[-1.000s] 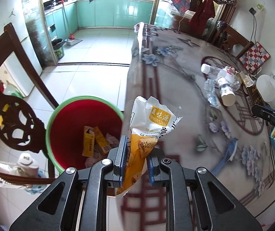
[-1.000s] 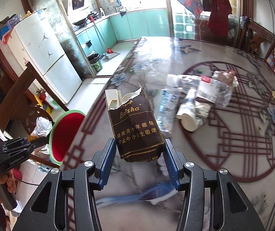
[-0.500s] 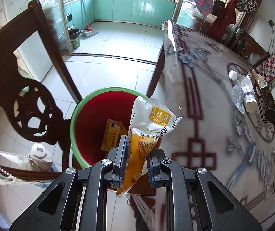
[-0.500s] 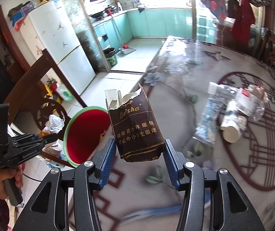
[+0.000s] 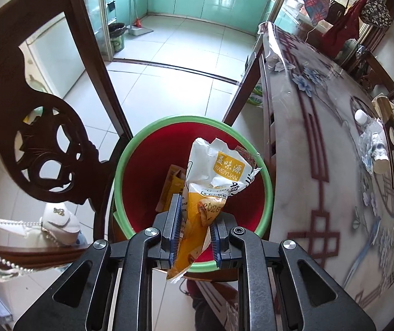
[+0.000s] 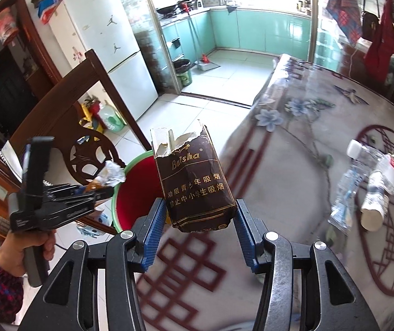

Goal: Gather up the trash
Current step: 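Open both grippers to drop the wrapper and pack into the bucket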

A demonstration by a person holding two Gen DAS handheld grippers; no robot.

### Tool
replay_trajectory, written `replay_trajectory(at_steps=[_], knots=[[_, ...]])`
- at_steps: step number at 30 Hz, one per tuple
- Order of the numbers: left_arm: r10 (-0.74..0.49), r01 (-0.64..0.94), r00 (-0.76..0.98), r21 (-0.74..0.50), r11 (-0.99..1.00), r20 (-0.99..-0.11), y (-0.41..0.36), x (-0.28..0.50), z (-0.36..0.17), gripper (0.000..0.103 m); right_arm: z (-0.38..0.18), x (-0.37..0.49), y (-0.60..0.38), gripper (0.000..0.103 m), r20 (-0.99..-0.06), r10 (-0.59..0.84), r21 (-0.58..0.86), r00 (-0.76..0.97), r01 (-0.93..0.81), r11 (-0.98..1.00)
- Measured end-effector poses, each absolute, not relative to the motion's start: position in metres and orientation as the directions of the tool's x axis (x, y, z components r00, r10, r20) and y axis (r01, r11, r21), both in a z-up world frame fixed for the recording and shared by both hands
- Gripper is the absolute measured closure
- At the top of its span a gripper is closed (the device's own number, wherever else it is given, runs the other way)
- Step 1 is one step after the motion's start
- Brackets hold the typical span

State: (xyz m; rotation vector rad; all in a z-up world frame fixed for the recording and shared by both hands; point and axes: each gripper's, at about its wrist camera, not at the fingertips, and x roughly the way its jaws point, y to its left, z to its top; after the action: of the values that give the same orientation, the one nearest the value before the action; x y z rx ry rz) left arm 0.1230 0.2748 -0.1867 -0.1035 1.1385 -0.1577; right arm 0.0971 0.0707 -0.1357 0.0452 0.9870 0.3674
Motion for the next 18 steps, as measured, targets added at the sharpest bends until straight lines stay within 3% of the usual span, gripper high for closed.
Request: replay_trajectory(at_steps=[12,18], knots=[[-0.205,0.064,0.372,-0.195,0.979,-0.906,0.280,0.146,-0.202,0.085,-0.151,0.117,0.111,0.055,-0.819,0.352,0.215,0.453,-0.326,0.920],[-0.207,0.049,0.372,-0.204,0.978,-0.905,0.286,0.155,-0.203,0.080,-0.155,0.125,0.119,0.055,-0.824,0.355,0.220,0.442,-0.328,0.919]])
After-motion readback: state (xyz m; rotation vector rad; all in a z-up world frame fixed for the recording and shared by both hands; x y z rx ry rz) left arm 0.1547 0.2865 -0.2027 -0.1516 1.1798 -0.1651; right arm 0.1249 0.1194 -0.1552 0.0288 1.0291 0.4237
